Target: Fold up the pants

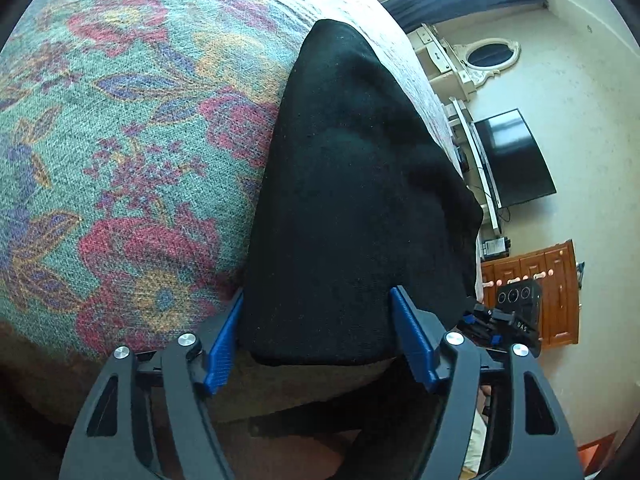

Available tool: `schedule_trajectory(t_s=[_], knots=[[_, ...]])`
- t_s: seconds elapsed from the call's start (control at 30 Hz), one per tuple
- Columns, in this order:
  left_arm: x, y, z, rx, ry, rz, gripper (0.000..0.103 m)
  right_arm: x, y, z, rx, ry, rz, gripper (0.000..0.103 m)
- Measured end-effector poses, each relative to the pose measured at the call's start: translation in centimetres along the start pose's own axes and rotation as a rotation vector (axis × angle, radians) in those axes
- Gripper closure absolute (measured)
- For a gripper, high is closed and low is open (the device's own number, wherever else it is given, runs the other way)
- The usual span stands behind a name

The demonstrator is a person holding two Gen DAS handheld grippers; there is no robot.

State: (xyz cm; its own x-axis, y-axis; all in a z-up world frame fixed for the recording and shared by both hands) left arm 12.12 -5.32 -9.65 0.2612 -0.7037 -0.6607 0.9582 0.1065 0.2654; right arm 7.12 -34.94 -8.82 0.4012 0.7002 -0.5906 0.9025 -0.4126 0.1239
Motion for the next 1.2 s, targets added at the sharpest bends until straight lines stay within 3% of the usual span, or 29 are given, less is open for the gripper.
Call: schedule_trajectory(t_s=[0.2,0.67,0.83,0.9,1.0,1.2], knots=[[0.2,-0.1,0.4,0.067,0.036,0.007,0.043,-0.1,0.1,0.2,-0.005,0.006,-0.005,0.069],[0.4,-0.3,0.6,0.082,0.044,0.010,0.043,-0.4,0.0,0.9,0.003,0.015,-0.008,0.067],[0.1,-0.3,0.8,0.088,0.041,0.007,0.039,-1.2,0.0,1.9,0.038,0.040,-0.003,0.048],[-0.4,-0.3,1.1,0.098,0.051,0.010,0.038,-2.1,0.3,1.8,0.020,0.025,0.026,0.033],[-1.4,-0.2,2.0,0.175,0.118,0.029,0.026,-3.5,1.3,1.1,-0.025,-0.024,0.087,0.020],[-2.9,1.3,3.5,0.366,0.236,0.126,0.018,-3.6,4.7,1.8,0.038,0.016,0.158,0.014]])
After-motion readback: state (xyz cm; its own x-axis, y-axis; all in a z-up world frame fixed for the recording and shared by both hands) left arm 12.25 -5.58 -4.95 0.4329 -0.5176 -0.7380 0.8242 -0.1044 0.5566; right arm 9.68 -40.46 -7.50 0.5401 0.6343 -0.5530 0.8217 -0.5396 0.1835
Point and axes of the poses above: each gripper's, at about its wrist camera, not at the fingertips, and x roughly the way its jaws point, z to its right, y to its top, the point moved 4 cm from there along x, roughly the way its jaws point, and after that the axes turned 2 degrees about x, right-handed, at the moved point
